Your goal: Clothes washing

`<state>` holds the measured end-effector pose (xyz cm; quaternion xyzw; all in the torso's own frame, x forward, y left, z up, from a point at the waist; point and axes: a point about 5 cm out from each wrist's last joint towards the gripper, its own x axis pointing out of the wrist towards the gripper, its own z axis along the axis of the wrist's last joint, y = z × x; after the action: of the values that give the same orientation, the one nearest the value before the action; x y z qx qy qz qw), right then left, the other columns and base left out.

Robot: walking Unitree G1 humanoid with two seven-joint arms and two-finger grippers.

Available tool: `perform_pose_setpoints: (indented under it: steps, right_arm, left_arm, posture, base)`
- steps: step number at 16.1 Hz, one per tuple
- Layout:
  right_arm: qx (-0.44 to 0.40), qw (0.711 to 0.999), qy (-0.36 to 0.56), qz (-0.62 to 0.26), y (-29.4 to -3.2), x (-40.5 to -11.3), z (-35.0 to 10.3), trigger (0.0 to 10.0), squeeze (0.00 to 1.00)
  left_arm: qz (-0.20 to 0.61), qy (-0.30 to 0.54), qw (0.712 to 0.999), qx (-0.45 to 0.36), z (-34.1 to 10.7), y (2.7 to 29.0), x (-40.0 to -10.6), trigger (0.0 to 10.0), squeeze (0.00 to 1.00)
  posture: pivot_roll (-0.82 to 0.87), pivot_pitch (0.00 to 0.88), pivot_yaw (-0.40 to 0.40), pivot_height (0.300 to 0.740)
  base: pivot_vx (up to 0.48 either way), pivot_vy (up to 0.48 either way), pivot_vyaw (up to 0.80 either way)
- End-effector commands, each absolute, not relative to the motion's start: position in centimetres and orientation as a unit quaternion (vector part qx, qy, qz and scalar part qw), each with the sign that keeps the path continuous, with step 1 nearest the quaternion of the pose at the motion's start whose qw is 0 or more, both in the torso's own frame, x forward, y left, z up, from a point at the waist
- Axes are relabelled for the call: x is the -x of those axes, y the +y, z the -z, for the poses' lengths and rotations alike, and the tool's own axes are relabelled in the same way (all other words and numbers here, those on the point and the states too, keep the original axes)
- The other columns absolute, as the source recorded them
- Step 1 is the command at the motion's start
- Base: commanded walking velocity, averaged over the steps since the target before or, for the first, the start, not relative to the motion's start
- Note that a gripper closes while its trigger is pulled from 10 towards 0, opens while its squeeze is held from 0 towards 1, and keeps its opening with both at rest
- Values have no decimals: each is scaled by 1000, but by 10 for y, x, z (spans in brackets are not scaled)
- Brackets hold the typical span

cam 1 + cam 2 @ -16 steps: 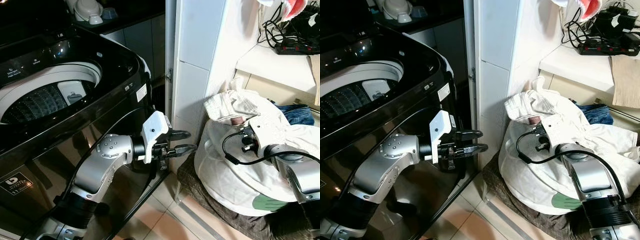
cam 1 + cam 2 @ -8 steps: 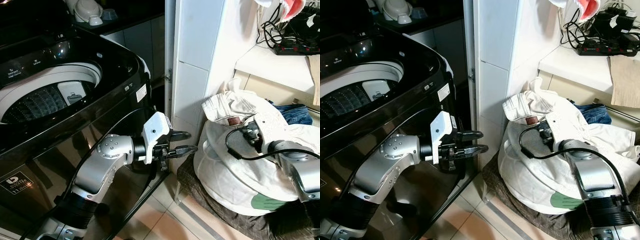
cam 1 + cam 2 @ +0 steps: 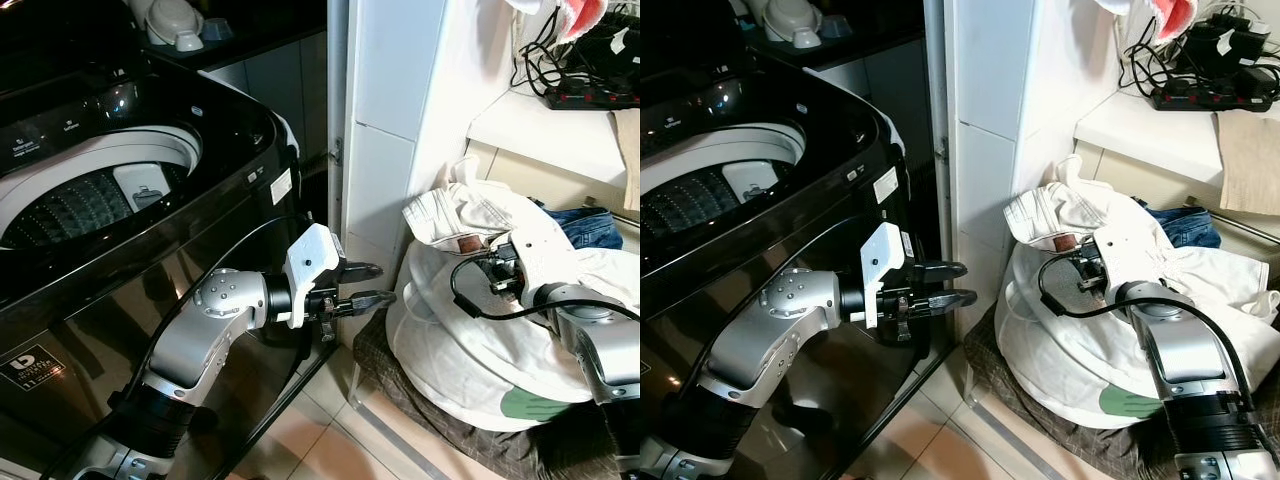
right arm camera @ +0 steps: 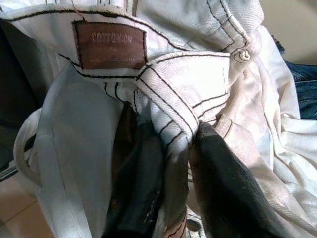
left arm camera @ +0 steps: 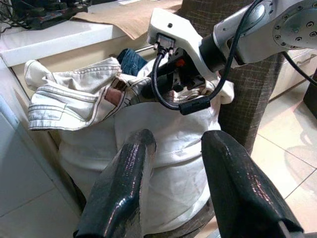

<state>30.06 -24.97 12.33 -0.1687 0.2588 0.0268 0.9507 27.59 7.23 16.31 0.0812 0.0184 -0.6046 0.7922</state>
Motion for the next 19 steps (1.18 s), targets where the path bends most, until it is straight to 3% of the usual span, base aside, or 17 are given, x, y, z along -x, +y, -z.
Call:
perform_pose_setpoints:
  steps: [1,5,9,11,13,14,15,19]
  right_arm:
    - [159,955,251,-19,-254,-301,-126,0,0]
    - [121,964,235,-18,-256,-301,-135,0,0]
    - [19,984,163,-71,-251,-301,-170,0,0]
    - [-28,976,59,-207,-230,-292,-224,0,0]
    - [-65,929,-46,-363,-206,-269,-274,0,0]
    - [-72,923,-54,-375,-204,-267,-278,0,0]
    - [-89,912,-72,-394,-202,-263,-286,0,0]
    - [-136,876,-97,-452,-192,-252,-297,0,0]
  left_arm:
    - [604,18,791,-91,-164,72,-278,10000,0]
    - [598,6,796,-92,-167,71,-279,10000,0]
    - [555,-42,828,-73,-178,71,-287,10000,0]
    - [506,-109,855,-37,-201,73,-297,10000,0]
    - [491,-174,853,-17,-225,66,-301,10000,0]
    - [493,-178,852,-13,-227,65,-301,10000,0]
    - [499,-182,847,3,-231,61,-300,10000,1000]
    - [515,-196,834,29,-236,49,-297,10000,1000]
  posture:
    - [-61,0,52,740]
    - [-61,0,52,740]
    - [-70,0,45,740]
    - [-78,0,41,740]
    - [-82,0,36,740]
    - [-82,0,36,740]
    - [-89,0,33,740]
    - [-95,0,27,740]
  base:
    - [0,0,0]
    - [0,0,0]
    - [0,0,0]
    - [0,0,0]
    - [0,0,0]
    - [0,0,0]
    - [0,0,0]
    - [0,0,0]
